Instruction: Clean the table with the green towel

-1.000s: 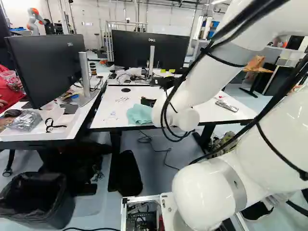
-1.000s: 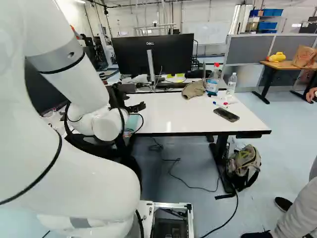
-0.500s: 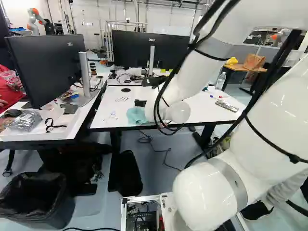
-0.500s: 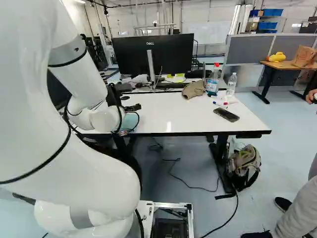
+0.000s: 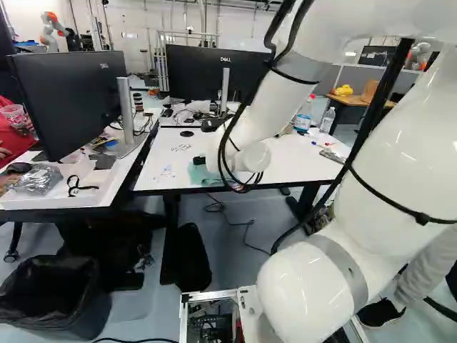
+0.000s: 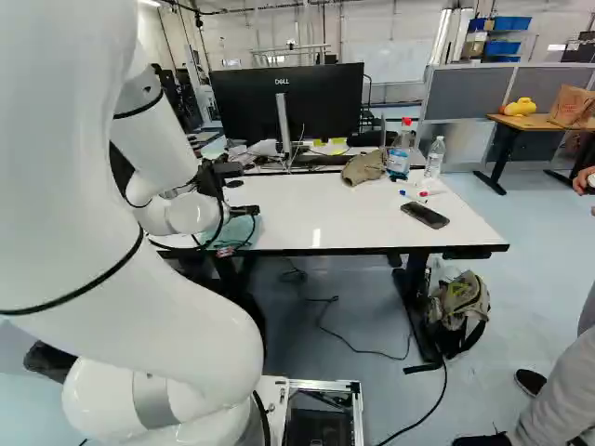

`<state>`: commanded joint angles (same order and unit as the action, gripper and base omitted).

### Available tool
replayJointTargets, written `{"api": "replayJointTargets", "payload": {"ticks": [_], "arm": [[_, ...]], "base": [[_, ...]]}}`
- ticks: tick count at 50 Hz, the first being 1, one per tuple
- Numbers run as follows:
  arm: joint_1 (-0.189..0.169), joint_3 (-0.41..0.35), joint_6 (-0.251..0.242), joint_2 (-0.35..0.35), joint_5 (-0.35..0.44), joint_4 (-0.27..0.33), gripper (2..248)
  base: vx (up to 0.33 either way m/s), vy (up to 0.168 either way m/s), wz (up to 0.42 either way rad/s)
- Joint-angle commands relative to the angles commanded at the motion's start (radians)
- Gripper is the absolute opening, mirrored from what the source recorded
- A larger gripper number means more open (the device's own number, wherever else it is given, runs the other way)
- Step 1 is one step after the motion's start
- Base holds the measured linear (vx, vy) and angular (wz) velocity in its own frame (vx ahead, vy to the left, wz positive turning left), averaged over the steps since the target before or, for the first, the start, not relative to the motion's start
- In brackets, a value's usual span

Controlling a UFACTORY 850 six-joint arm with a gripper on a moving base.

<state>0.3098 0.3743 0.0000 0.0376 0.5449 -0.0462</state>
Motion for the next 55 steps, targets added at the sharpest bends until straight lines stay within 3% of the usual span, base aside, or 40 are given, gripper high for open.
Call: {"api": "replayJointTargets", "payload": {"ticks": [17,34,35,39,40,44,45,49,50,55], "arm": [[0.003,0.001,0.000,-0.001,-0.140,-0.023,247],[0.003,0.001,0.000,-0.001,-0.141,-0.023,238],[0.003,0.001,0.000,-0.001,-0.141,-0.023,206],[0.003,0.001,0.000,-0.001,-0.141,-0.023,206],[0.003,0.001,0.000,-0.001,-0.141,-0.023,179],[0.003,0.001,0.000,-0.001,-0.141,-0.023,179],[0.003,0.001,0.000,-0.001,-0.141,-0.023,156],[0.003,0.001,0.000,-0.001,-0.141,-0.023,156],[0.003,0.001,0.000,-0.001,-0.141,-0.023,131],[0.003,0.001,0.000,-0.001,-0.141,-0.023,131]], "base": [[0.000,0.000,0.000],[0.000,-0.001,-0.002],[0.000,0.000,0.000],[0.000,0.000,0.000],[0.000,0.000,0.000],[0.000,0.000,0.000],[0.000,0.000,0.000],[0.000,0.000,0.000],[0.000,0.000,0.000],[0.000,0.000,0.000]]}}
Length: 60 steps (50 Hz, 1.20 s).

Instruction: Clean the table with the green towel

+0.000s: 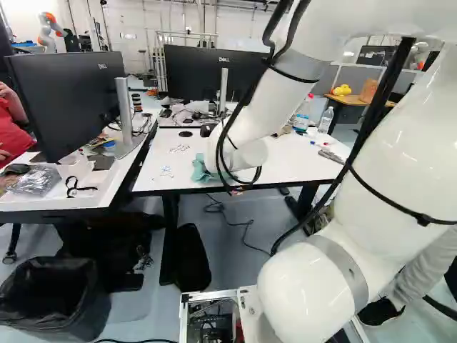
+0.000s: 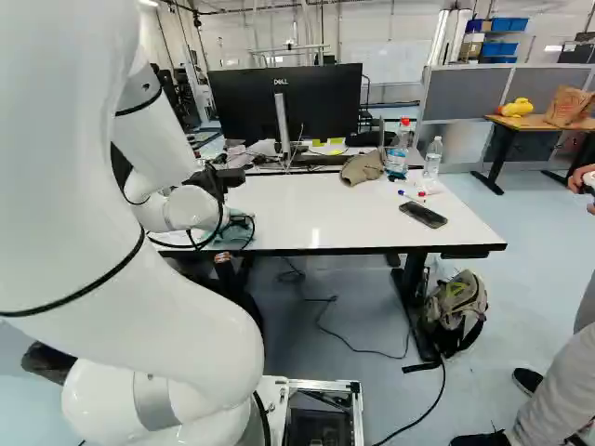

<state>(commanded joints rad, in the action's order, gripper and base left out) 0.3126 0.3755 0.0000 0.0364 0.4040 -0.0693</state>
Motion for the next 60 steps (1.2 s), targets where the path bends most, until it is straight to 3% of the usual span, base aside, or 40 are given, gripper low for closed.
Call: {"api": "replayJointTargets", "payload": {"ticks": [1,5,6,10,11,23,60], "arm": [[0.000,0.000,0.000,0.000,0.000,0.000,106],[0.000,0.000,0.000,0.000,0.000,0.000,106],[0.000,0.000,0.000,0.000,0.000,0.000,76],[0.000,0.000,0.000,0.000,0.000,0.000,76],[0.000,0.000,0.000,0.000,0.000,0.000,59],[0.000,-0.003,0.000,0.012,0.000,0.000,59],[0.000,-0.036,0.000,0.151,0.000,0.000,59]], "base": [[0.000,0.000,0.000],[0.000,0.000,0.000],[0.000,0.000,0.000],[0.000,0.000,0.000],[0.000,0.000,0.000],[0.000,0.000,0.000],[0.000,0.000,0.000]]}}
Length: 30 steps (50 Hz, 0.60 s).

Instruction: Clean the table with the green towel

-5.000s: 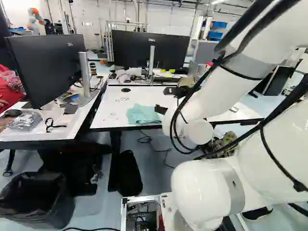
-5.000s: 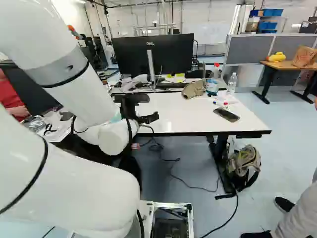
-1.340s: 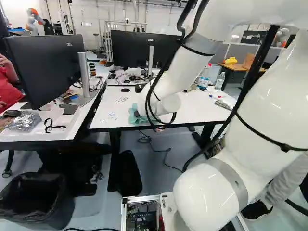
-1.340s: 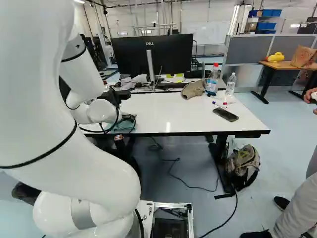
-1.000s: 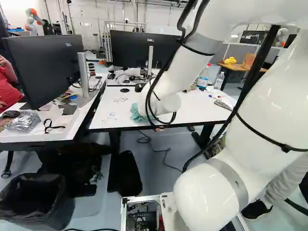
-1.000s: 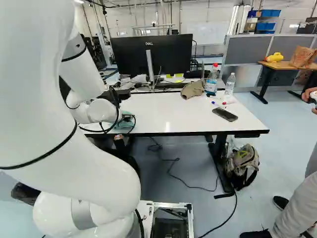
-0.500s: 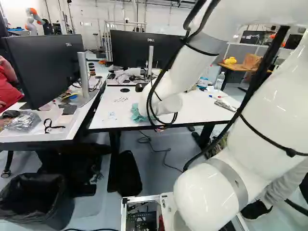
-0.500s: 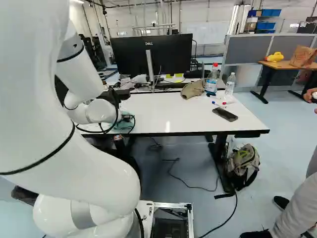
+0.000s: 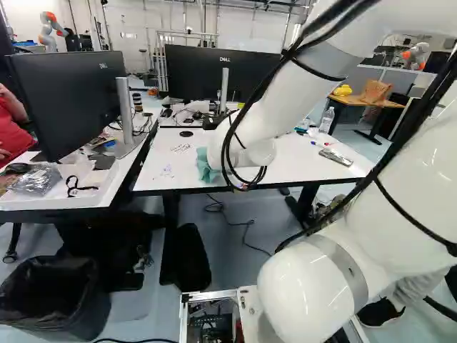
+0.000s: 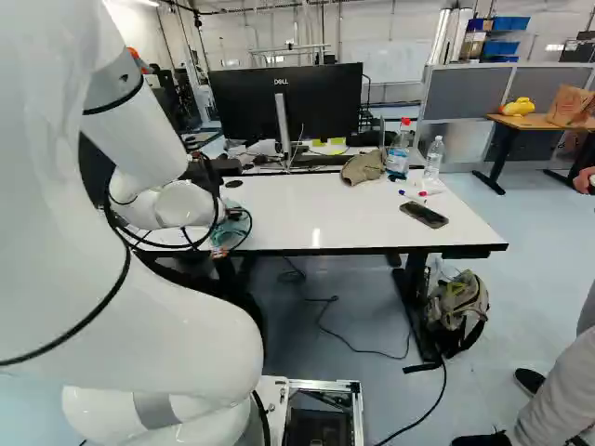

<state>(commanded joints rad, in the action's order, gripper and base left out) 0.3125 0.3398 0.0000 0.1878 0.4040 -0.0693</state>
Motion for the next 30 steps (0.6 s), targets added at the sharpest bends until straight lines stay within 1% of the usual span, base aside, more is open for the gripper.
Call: {"api": "replayJointTargets", "payload": {"ticks": [14,30], "arm": [[0.005,-0.003,0.000,0.045,0.000,0.000,59],[0.043,0.051,0.000,0.029,0.000,0.000,59]], "base": [[0.000,0.000,0.000],[0.000,0.000,0.000]]}}
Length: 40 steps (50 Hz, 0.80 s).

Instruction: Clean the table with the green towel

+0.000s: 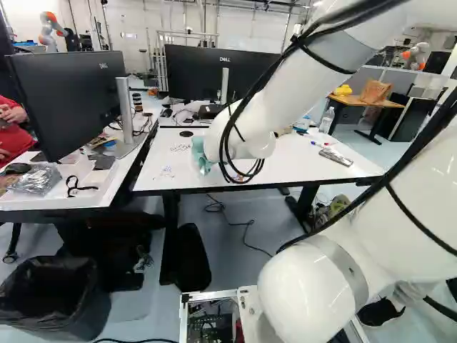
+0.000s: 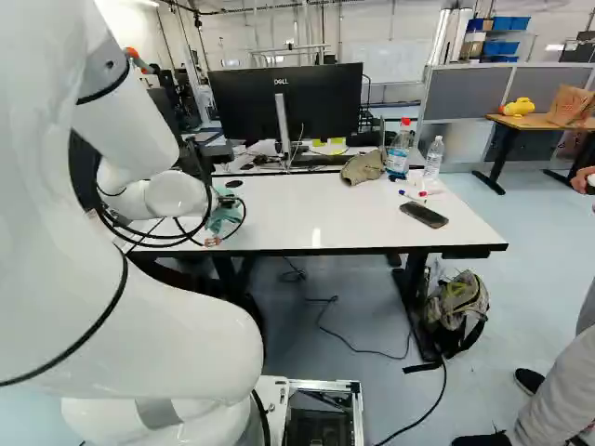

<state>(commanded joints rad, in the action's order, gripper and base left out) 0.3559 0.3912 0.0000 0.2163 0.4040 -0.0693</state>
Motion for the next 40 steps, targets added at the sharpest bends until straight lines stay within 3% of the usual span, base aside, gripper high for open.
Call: {"api": "replayJointTargets", "payload": {"ticks": [12,40], "arm": [[0.042,0.020,0.000,0.011,0.000,0.000,59],[0.137,0.082,0.000,-0.058,0.000,0.000,59]], "base": [[0.000,0.000,0.000],[0.000,0.000,0.000]]}}
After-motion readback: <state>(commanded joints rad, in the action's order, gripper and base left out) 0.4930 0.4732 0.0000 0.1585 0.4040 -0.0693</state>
